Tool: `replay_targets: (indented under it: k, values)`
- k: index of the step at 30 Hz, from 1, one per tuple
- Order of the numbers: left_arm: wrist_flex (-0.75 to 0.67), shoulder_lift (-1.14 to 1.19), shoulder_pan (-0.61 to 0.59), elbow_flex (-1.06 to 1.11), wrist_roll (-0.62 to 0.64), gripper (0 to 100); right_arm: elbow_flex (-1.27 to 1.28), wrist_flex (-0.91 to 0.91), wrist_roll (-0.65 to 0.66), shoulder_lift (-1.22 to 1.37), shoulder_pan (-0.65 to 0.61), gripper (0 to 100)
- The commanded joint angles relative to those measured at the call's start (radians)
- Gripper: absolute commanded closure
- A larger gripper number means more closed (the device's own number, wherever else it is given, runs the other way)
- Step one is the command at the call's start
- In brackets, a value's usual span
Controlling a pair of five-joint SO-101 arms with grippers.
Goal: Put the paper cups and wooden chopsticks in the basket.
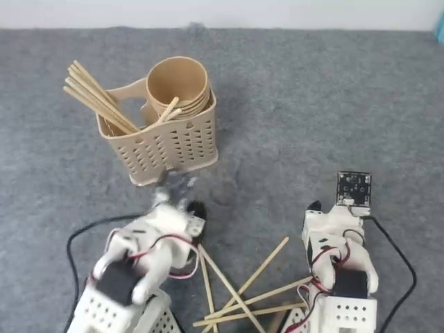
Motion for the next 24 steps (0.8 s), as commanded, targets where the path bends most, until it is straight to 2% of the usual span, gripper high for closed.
replay_targets:
  k: [1, 5, 10, 12, 15, 19, 22, 24]
  values:
    - [0.064, -0.252, -0.038, 0.035, -0.009, 99, 0.023, -0.001, 0.014, -0.018, 0.015, 80.0]
    - [0.038, -0.209, -0.032, 0.140, 0.000, 96, 0.023, -0.001, 0.014, -0.018, 0.010, 80.0]
    - [0.020, 0.026, -0.101, 0.081, 0.114, 73, 0.023, -0.001, 0.014, -0.018, 0.010, 80.0]
    - [0.012, 0.149, -0.103, 0.051, 0.137, 68, 0.023, -0.001, 0.014, -0.018, 0.010, 80.0]
    - [-0.071, 0.341, -0.080, 0.038, 0.137, 71, 0.023, -0.001, 0.014, -0.018, 0.010, 80.0]
    - [-0.258, 0.626, -0.068, 0.022, 0.137, 84, 0.023, -0.001, 0.014, -0.018, 0.010, 80.0]
    - [-0.285, 0.845, -0.074, -0.081, 0.138, 95, 0.023, -0.001, 0.014, -0.018, 0.010, 80.0]
    - [-0.285, 0.976, -0.074, -0.139, 0.140, 99, 0.023, -0.001, 0.014, -0.018, 0.010, 80.0]
